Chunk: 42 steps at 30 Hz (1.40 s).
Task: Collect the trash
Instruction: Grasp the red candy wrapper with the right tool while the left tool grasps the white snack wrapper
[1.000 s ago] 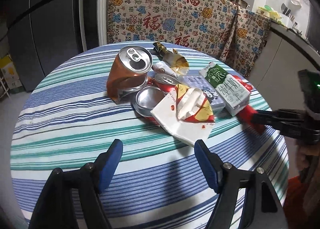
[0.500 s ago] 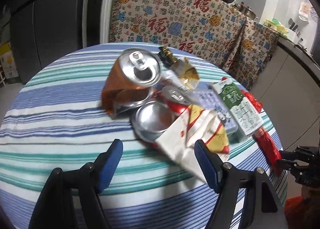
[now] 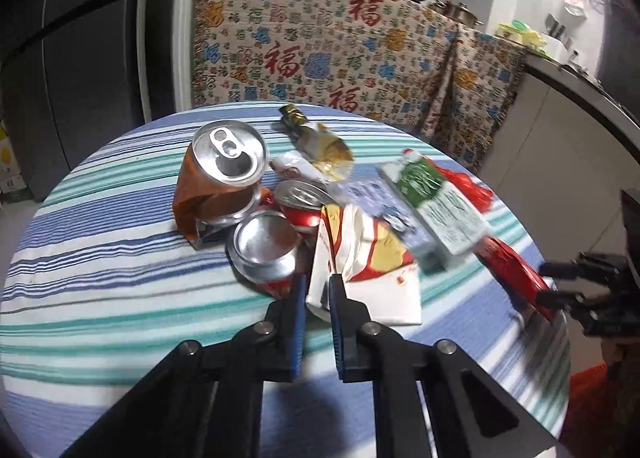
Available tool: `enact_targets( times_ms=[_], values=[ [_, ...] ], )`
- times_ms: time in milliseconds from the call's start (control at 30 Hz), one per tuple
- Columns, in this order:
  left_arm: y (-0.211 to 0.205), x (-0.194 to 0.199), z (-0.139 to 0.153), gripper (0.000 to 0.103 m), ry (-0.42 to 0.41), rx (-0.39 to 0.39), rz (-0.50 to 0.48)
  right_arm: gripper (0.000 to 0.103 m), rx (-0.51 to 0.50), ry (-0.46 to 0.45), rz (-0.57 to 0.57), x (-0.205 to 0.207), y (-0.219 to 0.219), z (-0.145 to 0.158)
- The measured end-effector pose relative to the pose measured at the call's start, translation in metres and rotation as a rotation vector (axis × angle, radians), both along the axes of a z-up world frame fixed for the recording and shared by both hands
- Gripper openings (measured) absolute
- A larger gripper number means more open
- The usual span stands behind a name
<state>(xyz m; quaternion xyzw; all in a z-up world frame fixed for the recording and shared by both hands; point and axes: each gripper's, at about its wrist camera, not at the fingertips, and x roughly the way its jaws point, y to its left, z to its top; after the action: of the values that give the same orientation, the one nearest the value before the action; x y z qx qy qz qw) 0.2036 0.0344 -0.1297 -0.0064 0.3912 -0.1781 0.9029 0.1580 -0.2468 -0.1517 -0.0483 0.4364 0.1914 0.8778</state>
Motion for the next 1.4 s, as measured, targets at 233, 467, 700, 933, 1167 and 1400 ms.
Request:
enact_targets(
  times_ms=[233,467,700,933,1167,1400],
  values=[
    [-0.021,-0.031,0.004,0.014,0.009,0.056,-0.048,0.056,-0.002,-0.004,-0.002,0.004,0.003,0.001],
    [-0.026,-0.023,-0.007,0.049,0.028,0.082,0.014,0.068,0.022,-0.016,-0.021,0.012,0.01,0.005],
    [-0.026,-0.016,-0.012,0.049,0.027,0.104,0.053,0.06,-0.002,0.061,-0.074,0.032,0.014,-0.008],
    [-0.028,-0.013,-0.013,0.008,0.031,0.101,0.045,0.014,0.04,0.089,-0.091,0.032,0.0,-0.004],
    [-0.029,-0.03,-0.003,0.006,0.002,0.081,0.06,0.013,0.097,0.047,-0.058,0.019,-0.006,0.008],
    [-0.041,-0.048,0.013,0.006,-0.016,0.028,0.057,0.012,0.138,0.043,-0.042,0.011,-0.012,0.014]
  ],
)
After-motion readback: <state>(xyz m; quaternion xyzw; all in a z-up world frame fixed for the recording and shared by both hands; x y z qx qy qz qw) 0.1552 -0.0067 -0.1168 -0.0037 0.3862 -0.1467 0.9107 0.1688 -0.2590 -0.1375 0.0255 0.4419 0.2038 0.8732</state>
